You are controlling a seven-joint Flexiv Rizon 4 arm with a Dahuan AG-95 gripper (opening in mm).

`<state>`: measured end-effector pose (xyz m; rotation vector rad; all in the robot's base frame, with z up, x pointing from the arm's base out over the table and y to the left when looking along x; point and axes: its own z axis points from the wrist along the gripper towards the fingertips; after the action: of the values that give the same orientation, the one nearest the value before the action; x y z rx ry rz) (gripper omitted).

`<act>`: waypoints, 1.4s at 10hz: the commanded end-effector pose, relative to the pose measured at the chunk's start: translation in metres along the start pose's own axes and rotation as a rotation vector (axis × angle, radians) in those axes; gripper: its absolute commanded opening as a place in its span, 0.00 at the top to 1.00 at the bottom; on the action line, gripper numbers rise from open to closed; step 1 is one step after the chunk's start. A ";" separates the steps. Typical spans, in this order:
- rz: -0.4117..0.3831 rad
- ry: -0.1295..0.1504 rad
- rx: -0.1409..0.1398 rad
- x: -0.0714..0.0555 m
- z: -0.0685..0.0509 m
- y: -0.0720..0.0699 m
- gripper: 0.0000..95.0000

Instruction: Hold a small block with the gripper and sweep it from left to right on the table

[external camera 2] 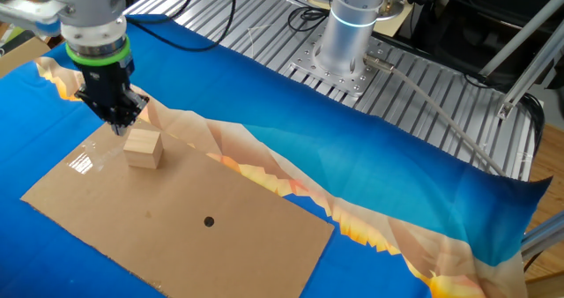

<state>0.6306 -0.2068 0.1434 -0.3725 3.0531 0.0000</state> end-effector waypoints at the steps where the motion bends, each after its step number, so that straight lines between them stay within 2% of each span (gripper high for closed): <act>1: -0.001 -0.015 0.020 0.000 0.007 0.009 1.00; 2: 0.000 -0.011 0.011 -0.002 0.011 0.011 1.00; 4: 0.000 -0.012 0.015 -0.002 0.022 0.014 1.00; 7: -0.001 -0.018 0.021 -0.001 0.028 0.009 1.00; 10: 0.001 -0.026 0.004 0.004 0.042 0.006 1.00; 12: 0.001 -0.034 0.003 0.008 0.047 0.007 1.00; 13: 0.001 -0.038 0.007 0.009 0.048 0.008 1.00; 14: -0.002 -0.041 0.038 0.009 0.048 0.008 1.00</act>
<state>0.6224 -0.1997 0.0949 -0.3695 3.0096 -0.0262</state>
